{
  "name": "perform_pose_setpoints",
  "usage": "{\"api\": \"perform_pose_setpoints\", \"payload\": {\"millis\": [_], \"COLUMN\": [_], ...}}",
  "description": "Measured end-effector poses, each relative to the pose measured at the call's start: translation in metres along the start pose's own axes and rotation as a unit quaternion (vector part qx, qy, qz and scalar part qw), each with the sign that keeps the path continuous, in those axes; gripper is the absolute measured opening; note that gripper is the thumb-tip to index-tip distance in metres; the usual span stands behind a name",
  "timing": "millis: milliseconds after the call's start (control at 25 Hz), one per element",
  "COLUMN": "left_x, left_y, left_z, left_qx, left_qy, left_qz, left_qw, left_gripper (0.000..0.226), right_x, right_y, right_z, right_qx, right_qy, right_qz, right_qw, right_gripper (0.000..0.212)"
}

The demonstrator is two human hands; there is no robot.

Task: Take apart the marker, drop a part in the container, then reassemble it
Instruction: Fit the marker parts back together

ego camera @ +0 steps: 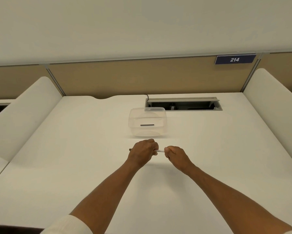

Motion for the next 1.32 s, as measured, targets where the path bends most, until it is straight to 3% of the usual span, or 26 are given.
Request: {"api": "perform_pose_setpoints", "payload": {"millis": [80, 160, 320, 520, 720, 880, 1080, 1320], "left_x": [-0.003, -0.005, -0.004, -0.008, -0.009, -0.013, -0.013, -0.017], "left_y": [0.0, 0.0, -0.003, -0.003, -0.004, -0.002, -0.006, 0.0], "left_z": [0.002, 0.003, 0.002, 0.0, -0.007, -0.005, -0.005, -0.011], "left_qx": [-0.002, -0.006, -0.027, -0.023, -0.014, -0.033, -0.044, -0.023], "left_qy": [0.001, 0.002, 0.018, 0.02, -0.002, 0.018, 0.02, 0.017], "left_qz": [-0.007, -0.021, -0.059, -0.058, -0.044, -0.075, -0.109, -0.136], "left_qw": [1.0, 1.0, 0.998, 0.998, 0.999, 0.996, 0.993, 0.99], "left_gripper": [0.005, 0.004, 0.009, 0.008, 0.004, 0.009, 0.011, 0.012], "right_x": [0.001, 0.003, 0.0, -0.004, -0.008, -0.006, 0.0, -0.006], "right_y": [0.001, 0.001, -0.002, 0.003, 0.009, 0.009, 0.008, 0.008], "right_z": [-0.007, -0.009, -0.003, 0.005, 0.004, 0.002, -0.002, 0.002], "right_qx": [-0.125, -0.176, -0.071, -0.014, 0.107, 0.063, -0.05, -0.022], "right_qy": [-0.025, -0.052, -0.049, 0.014, 0.07, 0.063, -0.067, -0.056], "right_qz": [-0.082, -0.126, -0.073, 0.017, 0.066, 0.043, -0.071, -0.009], "right_qw": [0.988, 0.975, 0.994, 1.0, 0.99, 0.995, 0.994, 0.998], "right_gripper": [0.037, 0.036, 0.043, 0.018, 0.027, 0.04, 0.041, 0.019]}}
Point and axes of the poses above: each hand's wrist, its own x-axis away from the middle knuckle, its own z-axis out of the back of the hand, y = z × x, the point moved 3 cm from there along -x, towards the middle knuckle, and after that the axes turned 14 degrees about -z, right-handed, at the moved point
